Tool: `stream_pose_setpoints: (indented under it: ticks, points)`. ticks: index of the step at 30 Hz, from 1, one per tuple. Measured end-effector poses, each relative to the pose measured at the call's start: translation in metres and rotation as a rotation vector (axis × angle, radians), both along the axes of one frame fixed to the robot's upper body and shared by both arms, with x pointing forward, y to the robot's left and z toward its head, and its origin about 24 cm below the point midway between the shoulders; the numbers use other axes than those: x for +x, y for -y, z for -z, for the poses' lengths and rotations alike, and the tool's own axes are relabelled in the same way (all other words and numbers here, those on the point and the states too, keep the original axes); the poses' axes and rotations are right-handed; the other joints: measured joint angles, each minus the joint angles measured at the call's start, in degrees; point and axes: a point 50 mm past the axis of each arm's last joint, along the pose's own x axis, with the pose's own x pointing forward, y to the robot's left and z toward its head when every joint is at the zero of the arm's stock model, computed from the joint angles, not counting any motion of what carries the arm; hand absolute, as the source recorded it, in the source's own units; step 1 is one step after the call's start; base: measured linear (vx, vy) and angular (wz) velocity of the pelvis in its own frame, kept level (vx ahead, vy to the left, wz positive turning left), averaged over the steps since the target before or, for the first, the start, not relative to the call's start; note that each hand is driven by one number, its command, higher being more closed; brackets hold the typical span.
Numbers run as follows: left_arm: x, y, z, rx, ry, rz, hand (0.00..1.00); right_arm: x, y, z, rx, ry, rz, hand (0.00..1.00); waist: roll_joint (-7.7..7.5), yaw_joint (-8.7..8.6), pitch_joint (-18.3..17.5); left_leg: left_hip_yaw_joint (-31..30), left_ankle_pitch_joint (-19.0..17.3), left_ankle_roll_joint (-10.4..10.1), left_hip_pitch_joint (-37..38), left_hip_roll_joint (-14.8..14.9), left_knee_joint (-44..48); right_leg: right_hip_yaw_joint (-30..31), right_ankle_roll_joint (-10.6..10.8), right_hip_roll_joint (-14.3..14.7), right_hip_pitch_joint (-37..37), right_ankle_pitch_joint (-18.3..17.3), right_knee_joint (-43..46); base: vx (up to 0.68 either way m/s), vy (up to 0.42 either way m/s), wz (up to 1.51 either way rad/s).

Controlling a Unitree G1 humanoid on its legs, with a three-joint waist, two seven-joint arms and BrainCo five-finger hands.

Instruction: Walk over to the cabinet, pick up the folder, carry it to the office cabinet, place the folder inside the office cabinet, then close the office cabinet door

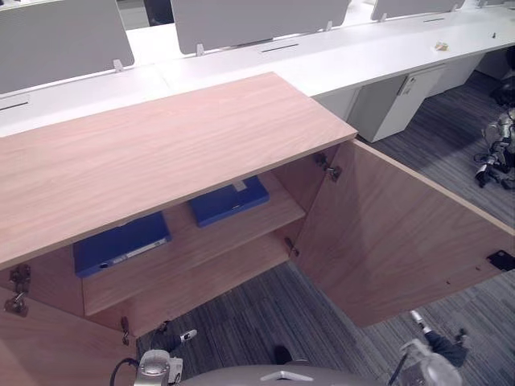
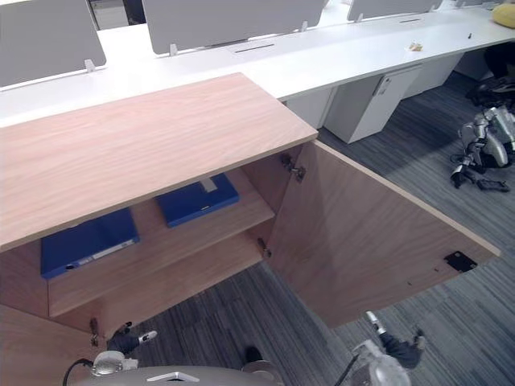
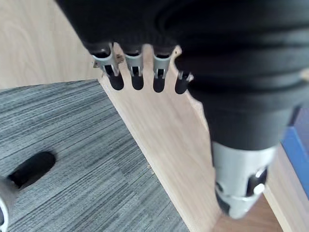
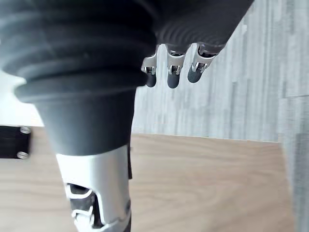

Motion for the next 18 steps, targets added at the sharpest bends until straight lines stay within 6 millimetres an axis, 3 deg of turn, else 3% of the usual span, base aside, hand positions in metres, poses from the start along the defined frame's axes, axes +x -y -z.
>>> stream_pose_setpoints:
  ticks: [10,15,18]
  points:
    - [-0.007,-0.001,0.001,-0.004,-0.017,0.012,0.0,0.04,0.058,-0.071,-0.226,0.167,0.022,0.0,1.61,-0.62,-0.8,1.2,-1.0,-0.5,-0.1,0.3,0.0,1.0,0.4,0.6,-1.1,-0.7,0.7,0.01,-0.031,-0.07]
    - [-0.013,0.0,0.003,-0.003,-0.036,0.034,0.0,0.046,0.074,-0.092,-0.287,0.205,0.04,0.0,2.16,-1.29,-0.9,0.7,-1.1,-0.7,-0.2,0.4,0.0,0.5,0.6,0.8,-1.1,-1.3,1.2,0.0,-0.047,0.04]
    - [-0.019,0.003,0.005,-0.008,-0.056,0.054,0.0,0.045,0.084,-0.095,-0.276,0.215,0.066,0.0,2.71,-1.97,-1.0,0.2,-1.2,-0.7,-0.2,0.4,0.0,0.1,0.7,0.8,-1.0,-1.7,1.4,-0.01,-0.033,0.08]
